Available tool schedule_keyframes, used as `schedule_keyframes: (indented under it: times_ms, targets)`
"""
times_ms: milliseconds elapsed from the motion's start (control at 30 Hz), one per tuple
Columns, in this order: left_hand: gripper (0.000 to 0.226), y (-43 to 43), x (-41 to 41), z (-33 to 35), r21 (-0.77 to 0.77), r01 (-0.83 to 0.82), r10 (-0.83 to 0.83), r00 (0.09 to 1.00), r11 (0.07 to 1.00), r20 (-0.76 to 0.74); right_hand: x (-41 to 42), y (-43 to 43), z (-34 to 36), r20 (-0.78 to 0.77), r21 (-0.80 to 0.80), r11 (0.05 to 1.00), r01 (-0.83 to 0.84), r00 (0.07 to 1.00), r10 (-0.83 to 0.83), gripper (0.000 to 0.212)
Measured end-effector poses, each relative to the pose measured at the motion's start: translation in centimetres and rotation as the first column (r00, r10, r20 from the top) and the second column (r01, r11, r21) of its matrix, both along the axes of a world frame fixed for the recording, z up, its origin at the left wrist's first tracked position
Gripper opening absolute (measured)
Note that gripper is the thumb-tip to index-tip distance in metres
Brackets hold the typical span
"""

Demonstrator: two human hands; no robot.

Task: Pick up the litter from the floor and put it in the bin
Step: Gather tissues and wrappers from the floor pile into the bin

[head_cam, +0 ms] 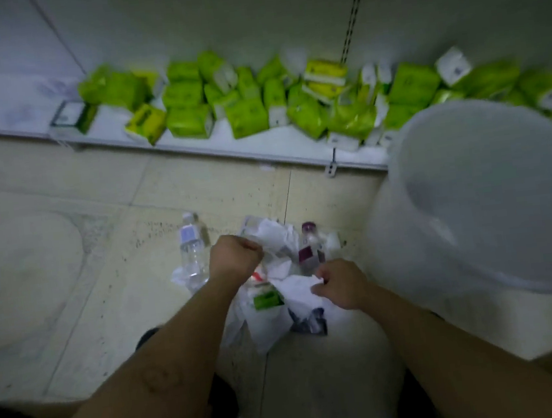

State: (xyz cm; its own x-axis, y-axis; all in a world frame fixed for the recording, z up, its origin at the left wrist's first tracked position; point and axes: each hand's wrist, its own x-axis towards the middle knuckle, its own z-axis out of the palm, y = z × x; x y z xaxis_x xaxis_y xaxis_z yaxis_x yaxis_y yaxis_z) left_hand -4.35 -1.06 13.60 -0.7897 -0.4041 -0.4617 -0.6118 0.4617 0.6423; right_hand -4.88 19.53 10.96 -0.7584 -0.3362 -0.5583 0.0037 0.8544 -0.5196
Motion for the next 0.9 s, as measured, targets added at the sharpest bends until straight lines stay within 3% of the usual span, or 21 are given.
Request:
schedule_keyframes:
  times_ms: [67, 200, 333, 433, 533, 633, 700, 800, 900]
  targets:
    - [0.013, 0.8, 0.0, 3.7, -0.003, 0.017, -0.017, 0.996, 1.000, -0.083, -0.9, 0.5, 4.4, -0.066, 0.020, 0.998, -0.053, 0.996, 0.054, 0.027]
    - [0.044, 3.3, 0.2, 9.8, -0.048, 0.055, -0.065, 0.965, 0.997, -0.253, -1.9, 3.1, 12.6, -0.276, -0.005, 1.000, -0.029, 0.961, 0.027, 0.013]
    - [0.006, 6.4, -0.2, 13.6, -0.130, 0.102, -0.145, 0.911, 0.986, -0.385, -3.1, 8.2, 19.1, -0.386, -0.075, 0.981, 0.176, 0.902, -0.192, 0.017]
    - [0.002, 8.9, -1.1, 15.3, -0.180, 0.144, -0.212, 0.867, 0.973, -0.452, -4.6, 13.3, 21.9, -0.401, -0.186, 0.892, 0.411, 0.797, -0.451, 0.014]
    - [0.007, 11.3, -2.8, 15.9, -0.241, 0.184, -0.279, 0.845, 0.953, -0.456, -5.4, 18.9, 22.2, -0.378, -0.325, 0.716, 0.618, 0.609, -0.697, 0.012]
    - [0.004, 14.1, -4.9, 15.5, -0.315, 0.210, -0.341, 0.825, 0.926, -0.452, -6.3, 23.6, 20.8, -0.323, -0.391, 0.568, 0.724, 0.470, -0.821, 0.014]
    - [0.004, 16.7, -6.4, 14.8, -0.334, 0.262, -0.398, 0.797, 0.905, -0.454, -7.1, 25.3, 19.4, -0.250, -0.388, 0.519, 0.762, 0.455, -0.855, 0.012]
    - [0.006, 21.5, -8.3, 13.5, -0.359, 0.378, -0.509, 0.751, 0.853, -0.420, -8.1, 26.3, 17.5, -0.099, -0.337, 0.523, 0.783, 0.523, -0.847, 0.002]
    - [0.024, 25.2, -8.7, 12.0, -0.321, 0.521, -0.606, 0.742, 0.791, -0.287, -8.5, 25.6, 17.2, 0.039, -0.351, 0.481, 0.804, 0.525, -0.850, 0.019]
